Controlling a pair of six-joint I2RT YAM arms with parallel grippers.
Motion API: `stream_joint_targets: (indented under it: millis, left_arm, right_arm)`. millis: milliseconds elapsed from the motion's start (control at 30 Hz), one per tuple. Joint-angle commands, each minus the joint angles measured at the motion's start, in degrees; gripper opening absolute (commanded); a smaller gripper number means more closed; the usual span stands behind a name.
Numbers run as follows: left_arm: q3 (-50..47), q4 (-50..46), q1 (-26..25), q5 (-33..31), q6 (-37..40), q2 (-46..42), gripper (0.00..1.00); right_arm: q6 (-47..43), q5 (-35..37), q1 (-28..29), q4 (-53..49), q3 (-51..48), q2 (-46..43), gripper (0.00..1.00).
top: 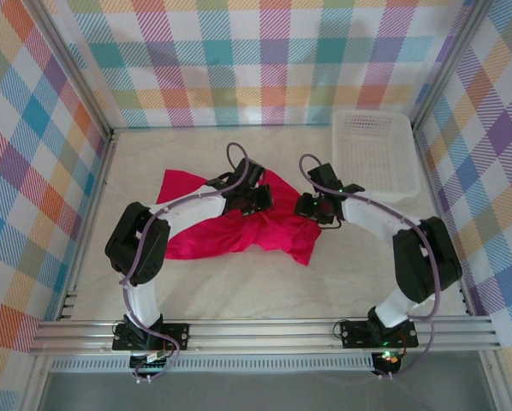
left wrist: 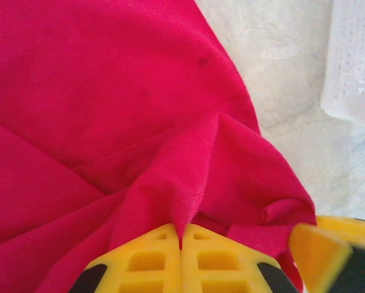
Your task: Fold the inside-out t-shirt
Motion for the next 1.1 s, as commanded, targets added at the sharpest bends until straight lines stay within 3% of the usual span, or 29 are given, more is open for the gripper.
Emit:
stream_joint_targets:
  millis: [0,33,133,233,433,533,733,900,1067]
  left_arm:
    - [0.50,-5.10,1.09,-2.23,1.70,-5.25,0.01]
    - [0.30,-6.96,1.95,-2.90,1.67,-6.52,0.13]
    - [-2.62,-12.46,6.05,-5.90,2.10,-12.60,0.58]
    - [-7.30,-19.94,13.03,-9.92,3.10,-20.66,0.72]
    - [-19.80,-25.67,31.21,-6.02,4.87,-28.76,0.70]
    - [-23.75,-27.62,36.56,-4.87,5.42,-28.74,0.65]
    - [-27.87,-30.95,39.00,-10.86,2.74,-31.62,0.60]
    - [-30.15,-34.21,39.20,-18.58,-0.71,-36.25,0.67]
    - [-32.72,-28.50,40.41,-15.45,-0.38,-36.41,0.69]
  right_arm:
    - [-1.79,-1.29,-0.34,0.58,3.99,1.53,0.13]
    - [-2.10,-2.02,-0.26,0.15,4.72,1.41,0.03]
    - [-2.13,-2.45,-0.29,-1.19,5.17,-3.09,0.00]
    - [-2.57,-0.68,-0.31,-3.41,4.99,-10.31,0.00]
    - [-2.82,4.73,-1.21,-6.36,2.61,-22.77,0.00]
    - [-2.02,4.62,-1.79,-5.69,0.44,-25.25,0.00]
    - [-1.14,1.65,-1.90,-4.47,-0.78,-22.34,0.00]
    - [-1.38,2.08,-1.86,-4.59,-0.31,-20.67,0.00]
    - [-1.47,1.96,-1.87,-4.31,-0.20,-20.26,0.00]
